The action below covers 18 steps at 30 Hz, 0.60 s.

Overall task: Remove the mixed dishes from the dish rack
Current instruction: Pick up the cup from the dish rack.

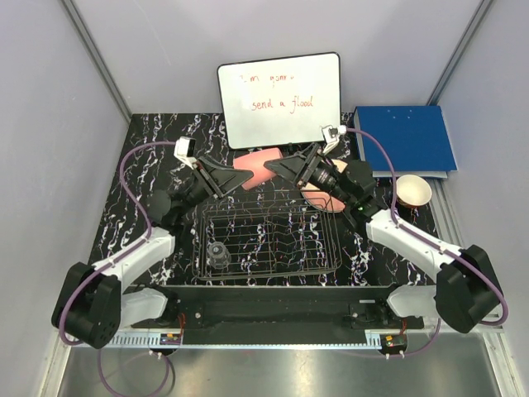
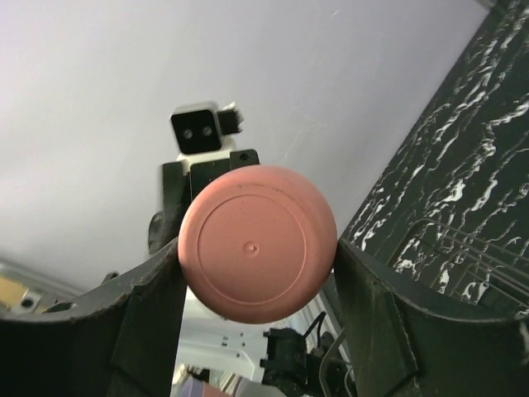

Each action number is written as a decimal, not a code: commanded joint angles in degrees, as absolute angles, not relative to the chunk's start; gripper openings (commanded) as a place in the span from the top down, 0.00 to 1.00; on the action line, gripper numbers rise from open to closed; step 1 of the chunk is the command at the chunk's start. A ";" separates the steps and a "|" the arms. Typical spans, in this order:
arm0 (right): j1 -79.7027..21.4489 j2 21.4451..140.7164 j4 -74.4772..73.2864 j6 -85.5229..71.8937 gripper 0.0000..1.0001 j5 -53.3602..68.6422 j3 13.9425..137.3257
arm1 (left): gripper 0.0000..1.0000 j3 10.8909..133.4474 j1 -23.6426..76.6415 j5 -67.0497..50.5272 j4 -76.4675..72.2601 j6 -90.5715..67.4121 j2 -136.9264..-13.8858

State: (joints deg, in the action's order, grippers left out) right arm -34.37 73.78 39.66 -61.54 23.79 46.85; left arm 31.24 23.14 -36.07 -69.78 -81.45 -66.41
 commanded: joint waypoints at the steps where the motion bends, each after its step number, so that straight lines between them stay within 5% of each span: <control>1: -34.72 73.13 40.96 -59.95 1.00 25.05 49.31 | 0.78 36.99 23.99 -40.86 -71.29 -79.90 -66.80; 3: -34.72 72.16 36.67 -58.37 0.94 24.00 49.83 | 0.99 38.31 23.99 -42.35 -66.12 -77.80 -67.15; 4: -34.72 71.03 34.48 -55.75 0.72 23.56 50.27 | 1.00 40.23 23.99 -42.62 -62.96 -76.57 -67.06; 5: -34.72 70.41 26.97 -54.07 0.39 21.29 52.27 | 1.00 41.73 23.99 -42.63 -53.18 -74.90 -66.80; 9: -34.72 66.29 6.98 -45.20 0.06 10.05 58.17 | 1.00 53.59 23.99 -39.74 -24.40 -58.24 -67.94; 13: -34.72 62.93 -11.90 -41.66 0.01 -5.42 63.27 | 1.00 74.50 23.99 -28.50 11.15 -42.30 -73.63; 18: -34.72 59.51 -18.45 -40.70 0.02 -15.20 62.93 | 1.00 93.21 24.08 -14.96 29.33 -31.67 -87.32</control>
